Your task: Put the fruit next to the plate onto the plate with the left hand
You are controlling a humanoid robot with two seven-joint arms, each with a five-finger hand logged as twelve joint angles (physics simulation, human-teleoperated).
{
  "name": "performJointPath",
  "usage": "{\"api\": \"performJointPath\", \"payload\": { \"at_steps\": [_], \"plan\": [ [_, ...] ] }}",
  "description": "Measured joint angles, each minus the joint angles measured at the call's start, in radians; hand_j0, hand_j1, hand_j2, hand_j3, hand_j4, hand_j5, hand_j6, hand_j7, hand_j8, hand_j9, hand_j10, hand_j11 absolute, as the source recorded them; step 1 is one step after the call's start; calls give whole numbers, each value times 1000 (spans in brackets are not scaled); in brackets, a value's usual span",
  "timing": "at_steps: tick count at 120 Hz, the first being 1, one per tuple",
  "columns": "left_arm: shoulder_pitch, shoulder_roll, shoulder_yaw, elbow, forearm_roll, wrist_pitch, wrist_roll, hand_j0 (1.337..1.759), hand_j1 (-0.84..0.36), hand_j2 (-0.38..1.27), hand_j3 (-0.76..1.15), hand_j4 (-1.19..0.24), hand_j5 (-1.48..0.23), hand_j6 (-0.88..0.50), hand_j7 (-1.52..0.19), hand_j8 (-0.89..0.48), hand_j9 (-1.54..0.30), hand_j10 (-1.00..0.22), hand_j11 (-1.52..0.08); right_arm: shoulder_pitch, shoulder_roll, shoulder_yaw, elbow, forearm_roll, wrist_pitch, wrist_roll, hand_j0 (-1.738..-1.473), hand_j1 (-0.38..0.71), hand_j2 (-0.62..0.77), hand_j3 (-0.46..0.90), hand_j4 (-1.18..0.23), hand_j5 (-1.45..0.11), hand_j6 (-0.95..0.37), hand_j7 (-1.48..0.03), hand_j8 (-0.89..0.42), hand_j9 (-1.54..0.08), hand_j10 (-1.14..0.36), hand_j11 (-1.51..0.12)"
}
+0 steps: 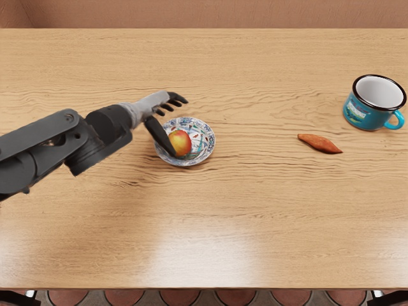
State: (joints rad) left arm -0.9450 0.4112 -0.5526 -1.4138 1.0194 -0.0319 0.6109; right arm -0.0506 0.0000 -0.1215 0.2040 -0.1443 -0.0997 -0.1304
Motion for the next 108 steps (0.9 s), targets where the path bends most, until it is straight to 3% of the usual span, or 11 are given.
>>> {"api": "performJointPath", "payload": {
  "at_steps": [22, 36, 50, 70, 108],
  "plan": [
    [39, 212, -218, -3, -487, -433, 0, 1658, 264, 39, 0, -82, -109, -64, -107, -69, -107, -82, -107, 0, 0, 0, 0, 0, 0, 0, -1658, -329, -3, 0, -17, -22, -17, -22, -17, -22, -17, -22],
    [103, 359, -261, 16, -845, -531, 0, 1658, 298, 23, 0, -50, -66, -40, -65, -42, -65, -50, -65, 0, 0, 0, 0, 0, 0, 0, -1658, -329, -3, 0, -17, -22, -17, -22, -17, -22, -17, -22],
    [174, 406, -277, 124, -1090, -564, 0, 1658, 317, 14, 0, -31, -40, -25, -40, -26, -40, -31, -40, 0, 0, 0, 0, 0, 0, 0, -1658, -329, -3, 0, -17, -22, -17, -22, -17, -22, -17, -22],
    [262, 549, -282, 173, -1198, -577, 0, 1658, 331, 7, 0, -15, -22, -12, -21, -13, -21, -15, -21, 0, 0, 0, 0, 0, 0, 0, -1658, -329, -3, 0, -17, -22, -17, -22, -17, -22, -17, -22],
    [272, 590, -283, 248, -1224, -580, 0, 1658, 341, 2, 0, -4, -8, -3, -8, -3, -9, -5, -9, 0, 0, -1, 0, 0, 0, 0, -1658, -329, -3, 0, -17, -22, -17, -22, -17, -22, -17, -22]
  ]
}}
